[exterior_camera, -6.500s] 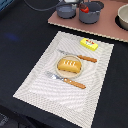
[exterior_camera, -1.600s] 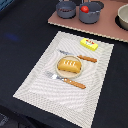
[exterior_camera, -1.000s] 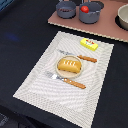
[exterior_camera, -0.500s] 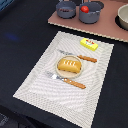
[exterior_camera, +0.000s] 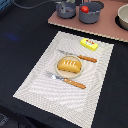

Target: Interact with the objects in diverse but meaningful ways.

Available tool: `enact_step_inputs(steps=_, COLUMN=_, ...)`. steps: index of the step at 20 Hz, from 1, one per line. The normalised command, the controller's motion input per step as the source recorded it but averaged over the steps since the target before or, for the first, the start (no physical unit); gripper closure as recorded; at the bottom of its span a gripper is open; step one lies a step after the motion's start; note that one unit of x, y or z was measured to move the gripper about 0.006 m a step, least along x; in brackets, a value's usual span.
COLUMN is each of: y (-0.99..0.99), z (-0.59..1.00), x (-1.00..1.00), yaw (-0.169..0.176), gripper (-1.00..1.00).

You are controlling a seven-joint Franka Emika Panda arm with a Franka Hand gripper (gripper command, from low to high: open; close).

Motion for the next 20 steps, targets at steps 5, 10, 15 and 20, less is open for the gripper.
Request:
enact_step_inputs(steps=5, y=-0.65, z=0.0, x=0.64, yaw=-0.038, gripper=-1.0)
enact_step_inputs(steps=10, y=-0.43, z=0.0, x=0.76, yaw=-0.039, gripper=-1.0)
enact_step_inputs(steps=15, y=-0.42, z=0.0, x=0.76, yaw=-0.031, gripper=-1.0)
enact_step_inputs(steps=20, y=-0.28, z=-0.12, x=0.59, yaw=0.015, gripper=-1.0)
